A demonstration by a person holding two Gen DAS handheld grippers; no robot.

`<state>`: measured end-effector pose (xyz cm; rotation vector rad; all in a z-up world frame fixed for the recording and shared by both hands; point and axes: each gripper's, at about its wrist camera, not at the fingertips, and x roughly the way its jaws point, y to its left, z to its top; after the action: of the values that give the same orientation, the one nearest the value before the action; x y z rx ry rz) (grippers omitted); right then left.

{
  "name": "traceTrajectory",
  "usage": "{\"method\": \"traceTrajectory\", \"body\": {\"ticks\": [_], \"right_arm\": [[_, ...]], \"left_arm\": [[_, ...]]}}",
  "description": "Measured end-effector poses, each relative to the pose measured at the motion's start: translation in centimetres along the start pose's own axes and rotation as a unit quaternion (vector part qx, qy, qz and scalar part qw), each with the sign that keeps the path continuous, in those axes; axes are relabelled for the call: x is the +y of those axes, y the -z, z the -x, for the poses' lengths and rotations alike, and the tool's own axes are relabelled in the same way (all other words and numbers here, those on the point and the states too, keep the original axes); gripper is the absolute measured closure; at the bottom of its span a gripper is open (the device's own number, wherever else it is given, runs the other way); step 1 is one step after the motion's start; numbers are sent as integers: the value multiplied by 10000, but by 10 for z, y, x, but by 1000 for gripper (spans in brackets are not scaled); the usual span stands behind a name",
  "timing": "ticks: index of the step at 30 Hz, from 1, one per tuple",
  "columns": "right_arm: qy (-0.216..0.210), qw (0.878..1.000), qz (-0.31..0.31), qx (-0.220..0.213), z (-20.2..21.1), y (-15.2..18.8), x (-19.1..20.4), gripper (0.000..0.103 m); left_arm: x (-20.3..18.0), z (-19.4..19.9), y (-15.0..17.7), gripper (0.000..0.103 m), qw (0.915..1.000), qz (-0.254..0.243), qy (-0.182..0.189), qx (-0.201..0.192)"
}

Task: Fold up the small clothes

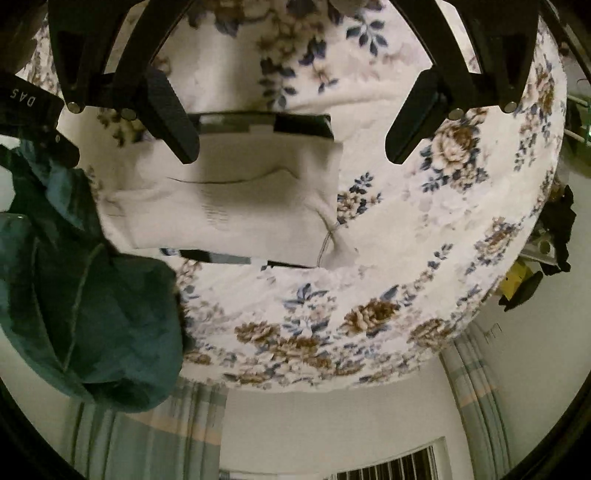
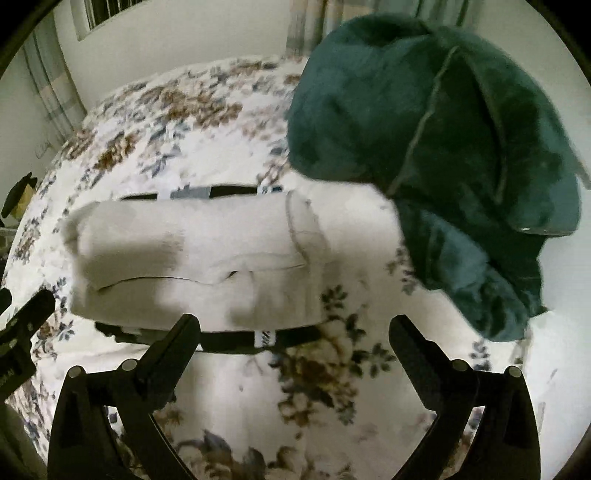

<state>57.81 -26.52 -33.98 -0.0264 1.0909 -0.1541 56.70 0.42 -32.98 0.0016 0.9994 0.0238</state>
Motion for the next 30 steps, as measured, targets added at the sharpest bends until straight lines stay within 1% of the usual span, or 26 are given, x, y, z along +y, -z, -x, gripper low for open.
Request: {"method": "traceTrajectory", "body": {"ticks": [2, 3, 7, 8, 10, 11, 13, 14, 16, 19, 24, 27, 30], "right_arm": [[48, 9998, 30, -169, 34, 4, -4, 0], [63, 9997, 23, -238, 50, 7, -6, 0], [78, 9982, 35, -587, 131, 21, -13, 0], [82, 9978, 35, -662, 149, 25, -14, 0], [70, 9966, 31, -819, 190, 35, -17, 0], [74, 9958, 7, -910, 213, 41, -20, 0], [81, 9945, 10, -1047, 254, 50, -24, 0], [91, 9934, -5, -1147, 278, 57, -27, 0], [76, 9915, -28, -1296, 315, 68, -32, 0], [94, 9880, -24, -1542, 373, 89, -38, 0], [-67, 9834, -129, -1809, 454, 127, -49, 0], [-133, 9806, -104, -1951, 489, 146, -52, 0], [-101, 9767, -7, -2146, 519, 164, -56, 0]], "left_arm": [[-3, 35, 3, 0, 9999, -29, 24, -116], [-3, 47, 3, 0, 9999, -37, 32, -160], [-5, 113, 10, 0, 9993, -9, 53, -367], [-5, 135, 12, 0, 9990, 10, 48, -442], [-5, 164, 15, 0, 9985, 45, 93, -532], [-5, 186, 19, 0, 9982, 49, 75, -593], [-4, 214, 24, 0, 9976, 38, 107, -685], [-3, 234, 28, 0, 9972, 56, 101, -736], [-1, 264, 34, 0, 9966, 73, 149, -807], [1, 304, 43, 0, 9957, 48, 152, -918], [5, 368, 67, 0, 9936, 62, 114, -1120], [3, 392, 82, 0, 9931, 40, 157, -1157], [3, 411, 95, 0, 9921, 30, 122, -1247]]}}
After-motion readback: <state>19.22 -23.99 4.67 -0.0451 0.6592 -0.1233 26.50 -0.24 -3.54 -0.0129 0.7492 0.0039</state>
